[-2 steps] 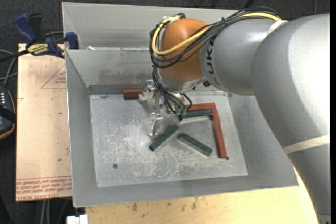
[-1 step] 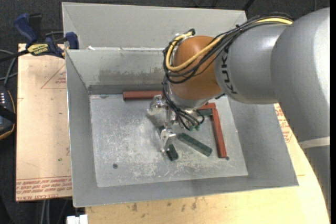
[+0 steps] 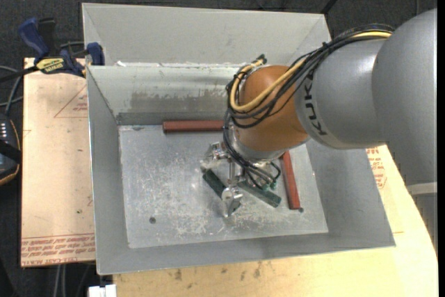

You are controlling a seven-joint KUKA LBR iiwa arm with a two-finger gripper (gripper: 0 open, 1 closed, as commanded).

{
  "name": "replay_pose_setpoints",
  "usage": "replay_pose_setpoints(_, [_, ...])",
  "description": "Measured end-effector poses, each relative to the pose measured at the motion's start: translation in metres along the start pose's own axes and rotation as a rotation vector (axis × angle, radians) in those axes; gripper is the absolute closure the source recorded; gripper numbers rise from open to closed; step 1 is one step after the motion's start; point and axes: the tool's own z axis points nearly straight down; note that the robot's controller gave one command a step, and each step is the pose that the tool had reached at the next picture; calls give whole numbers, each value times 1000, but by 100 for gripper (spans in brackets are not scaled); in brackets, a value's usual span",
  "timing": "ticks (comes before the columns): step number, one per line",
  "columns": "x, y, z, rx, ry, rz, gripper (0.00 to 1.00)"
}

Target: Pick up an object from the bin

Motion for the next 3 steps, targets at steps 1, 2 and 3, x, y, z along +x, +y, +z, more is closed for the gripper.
replay_pose_setpoints(1, [-44,-63,2,-1,-5,-322,100])
replay_pose_setpoints(2, [-42,-65,5,1,0,-321,0])
replay_pose_setpoints(3, [-42,-65,4,0,-1,-321,0])
